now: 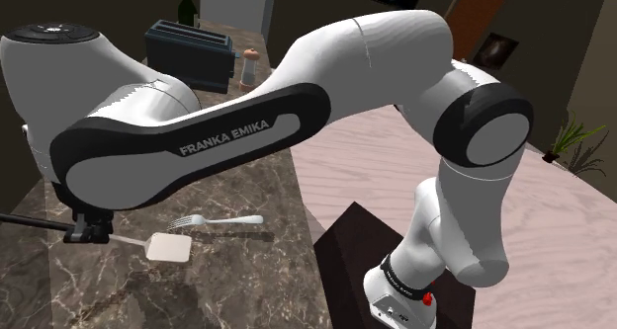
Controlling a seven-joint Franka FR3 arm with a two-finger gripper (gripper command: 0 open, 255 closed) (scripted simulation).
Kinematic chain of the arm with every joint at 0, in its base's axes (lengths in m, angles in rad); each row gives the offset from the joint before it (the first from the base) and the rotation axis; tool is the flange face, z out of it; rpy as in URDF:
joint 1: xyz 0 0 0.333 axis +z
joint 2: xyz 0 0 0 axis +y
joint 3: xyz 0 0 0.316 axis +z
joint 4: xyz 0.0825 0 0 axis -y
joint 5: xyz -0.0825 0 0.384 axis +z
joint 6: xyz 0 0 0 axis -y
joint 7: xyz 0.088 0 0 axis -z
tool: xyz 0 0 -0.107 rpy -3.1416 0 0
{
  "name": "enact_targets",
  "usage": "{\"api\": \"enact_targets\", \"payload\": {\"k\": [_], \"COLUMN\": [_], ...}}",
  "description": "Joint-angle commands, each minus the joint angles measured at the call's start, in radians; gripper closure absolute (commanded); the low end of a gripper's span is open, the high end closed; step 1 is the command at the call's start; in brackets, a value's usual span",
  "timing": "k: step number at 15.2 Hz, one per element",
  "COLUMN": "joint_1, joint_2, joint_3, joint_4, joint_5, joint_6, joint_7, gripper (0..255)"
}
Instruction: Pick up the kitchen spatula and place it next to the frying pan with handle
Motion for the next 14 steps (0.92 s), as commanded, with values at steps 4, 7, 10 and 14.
{"api": "enact_targets", "payload": {"k": [4, 7, 10, 14], "joint_1": [0.000, 0.000, 0.000, 0.001], "joint_2": [0.027, 0.036, 0.036, 0.036], "joint_3": [-0.002, -0.002, -0.002, -0.002], "joint_4": [-0.031, -0.039, -0.039, -0.039], "joint_5": [-0.003, -0.004, -0.004, -0.004], "joint_6": [0.058, 0.075, 0.075, 0.074], "joint_7": [0.001, 0.002, 0.002, 0.002], "gripper": [255, 255, 255, 0]}}
